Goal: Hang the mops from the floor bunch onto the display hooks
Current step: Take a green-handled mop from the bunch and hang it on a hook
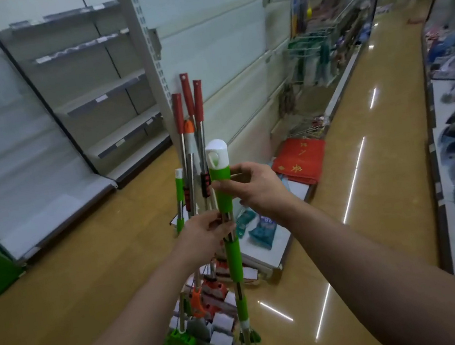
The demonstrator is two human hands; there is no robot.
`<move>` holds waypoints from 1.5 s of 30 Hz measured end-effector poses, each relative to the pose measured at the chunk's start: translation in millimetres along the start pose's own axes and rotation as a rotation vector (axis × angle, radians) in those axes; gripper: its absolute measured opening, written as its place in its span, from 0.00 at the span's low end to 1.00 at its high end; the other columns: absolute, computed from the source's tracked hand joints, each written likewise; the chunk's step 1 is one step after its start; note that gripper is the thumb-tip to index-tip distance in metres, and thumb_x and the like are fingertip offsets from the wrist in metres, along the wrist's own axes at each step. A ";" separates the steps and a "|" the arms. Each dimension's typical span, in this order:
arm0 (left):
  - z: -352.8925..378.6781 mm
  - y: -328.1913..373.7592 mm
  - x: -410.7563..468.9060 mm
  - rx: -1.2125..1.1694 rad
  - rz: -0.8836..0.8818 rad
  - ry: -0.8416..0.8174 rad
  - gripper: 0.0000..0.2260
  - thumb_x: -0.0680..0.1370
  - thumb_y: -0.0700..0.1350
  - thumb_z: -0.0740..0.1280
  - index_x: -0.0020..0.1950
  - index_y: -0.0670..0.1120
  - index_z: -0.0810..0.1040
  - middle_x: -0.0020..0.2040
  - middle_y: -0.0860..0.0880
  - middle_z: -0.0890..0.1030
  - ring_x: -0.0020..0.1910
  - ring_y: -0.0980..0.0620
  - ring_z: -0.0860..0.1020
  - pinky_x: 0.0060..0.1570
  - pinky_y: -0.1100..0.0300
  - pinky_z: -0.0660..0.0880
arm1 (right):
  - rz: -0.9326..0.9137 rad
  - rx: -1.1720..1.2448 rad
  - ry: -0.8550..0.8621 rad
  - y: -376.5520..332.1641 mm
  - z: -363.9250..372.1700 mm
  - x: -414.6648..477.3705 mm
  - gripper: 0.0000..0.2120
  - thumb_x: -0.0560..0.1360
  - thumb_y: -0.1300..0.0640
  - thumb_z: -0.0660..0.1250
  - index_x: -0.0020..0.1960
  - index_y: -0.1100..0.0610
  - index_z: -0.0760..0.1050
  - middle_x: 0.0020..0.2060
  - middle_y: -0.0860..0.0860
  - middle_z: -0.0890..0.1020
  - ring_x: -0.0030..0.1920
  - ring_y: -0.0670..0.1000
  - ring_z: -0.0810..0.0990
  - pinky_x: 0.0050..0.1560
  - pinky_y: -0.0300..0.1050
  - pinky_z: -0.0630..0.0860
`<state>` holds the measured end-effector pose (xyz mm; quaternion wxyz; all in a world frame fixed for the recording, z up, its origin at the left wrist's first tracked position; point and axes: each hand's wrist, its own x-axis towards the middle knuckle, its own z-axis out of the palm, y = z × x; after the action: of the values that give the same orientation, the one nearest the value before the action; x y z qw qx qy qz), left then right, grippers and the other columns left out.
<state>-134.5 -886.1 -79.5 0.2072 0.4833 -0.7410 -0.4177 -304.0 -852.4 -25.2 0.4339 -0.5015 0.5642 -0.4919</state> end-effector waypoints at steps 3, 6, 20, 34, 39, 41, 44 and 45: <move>15.5 45.3 12.0 0.052 0.075 0.000 0.06 0.81 0.48 0.68 0.53 0.48 0.84 0.44 0.52 0.85 0.41 0.60 0.80 0.39 0.70 0.73 | -0.064 -0.040 0.050 -11.6 -38.9 -3.8 0.15 0.76 0.54 0.76 0.61 0.58 0.82 0.51 0.49 0.87 0.49 0.46 0.86 0.45 0.34 0.77; 33.2 81.8 33.4 0.036 0.134 -0.006 0.05 0.80 0.47 0.70 0.50 0.47 0.84 0.44 0.48 0.86 0.46 0.50 0.84 0.51 0.52 0.80 | -0.127 -0.051 0.121 -24.0 -76.7 -4.3 0.14 0.77 0.54 0.75 0.60 0.59 0.82 0.51 0.52 0.87 0.50 0.49 0.86 0.48 0.35 0.80; 111.6 197.0 182.7 -0.050 0.351 0.017 0.04 0.78 0.46 0.72 0.45 0.54 0.82 0.41 0.54 0.84 0.44 0.51 0.83 0.49 0.56 0.78 | -0.254 -0.118 0.334 -51.2 -233.0 66.7 0.10 0.79 0.57 0.72 0.58 0.59 0.83 0.50 0.53 0.88 0.52 0.53 0.86 0.59 0.54 0.83; 166.3 264.8 391.8 -0.035 0.339 -0.069 0.11 0.76 0.61 0.70 0.53 0.58 0.85 0.46 0.58 0.87 0.46 0.54 0.85 0.51 0.46 0.83 | -0.139 -0.170 0.336 -48.3 -388.1 210.3 0.11 0.80 0.51 0.71 0.61 0.49 0.81 0.51 0.45 0.87 0.49 0.41 0.86 0.41 0.30 0.77; 187.1 297.0 444.1 -0.020 0.352 -0.054 0.10 0.76 0.57 0.73 0.51 0.54 0.86 0.45 0.56 0.87 0.46 0.55 0.84 0.45 0.55 0.79 | -0.162 -0.120 0.351 -45.2 -440.8 249.7 0.12 0.79 0.53 0.71 0.62 0.52 0.81 0.52 0.51 0.87 0.49 0.45 0.86 0.39 0.28 0.77; 196.4 307.3 464.9 -0.023 0.349 -0.039 0.09 0.76 0.55 0.73 0.51 0.52 0.87 0.45 0.54 0.87 0.46 0.54 0.84 0.47 0.53 0.80 | -0.165 -0.118 0.338 -42.5 -463.2 265.2 0.12 0.80 0.54 0.71 0.62 0.53 0.82 0.53 0.54 0.88 0.50 0.49 0.87 0.37 0.28 0.76; 209.1 323.8 494.9 -0.011 0.342 -0.010 0.07 0.77 0.51 0.74 0.49 0.49 0.87 0.42 0.51 0.87 0.43 0.53 0.84 0.45 0.54 0.79 | -0.178 -0.106 0.278 -37.9 -497.5 294.9 0.13 0.80 0.54 0.71 0.62 0.56 0.82 0.52 0.55 0.88 0.50 0.51 0.87 0.40 0.33 0.79; 212.6 330.1 504.6 -0.008 0.337 0.014 0.06 0.77 0.50 0.74 0.48 0.49 0.87 0.42 0.51 0.87 0.42 0.53 0.84 0.45 0.54 0.80 | -0.187 -0.106 0.258 -37.2 -508.8 306.5 0.13 0.80 0.54 0.71 0.63 0.57 0.82 0.52 0.54 0.87 0.50 0.50 0.87 0.41 0.35 0.79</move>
<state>-690.4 -1185.1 22.1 0.2813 0.3544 -0.8083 -0.3767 -836.0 -1096.2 83.8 0.2831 -0.5065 0.5914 -0.5600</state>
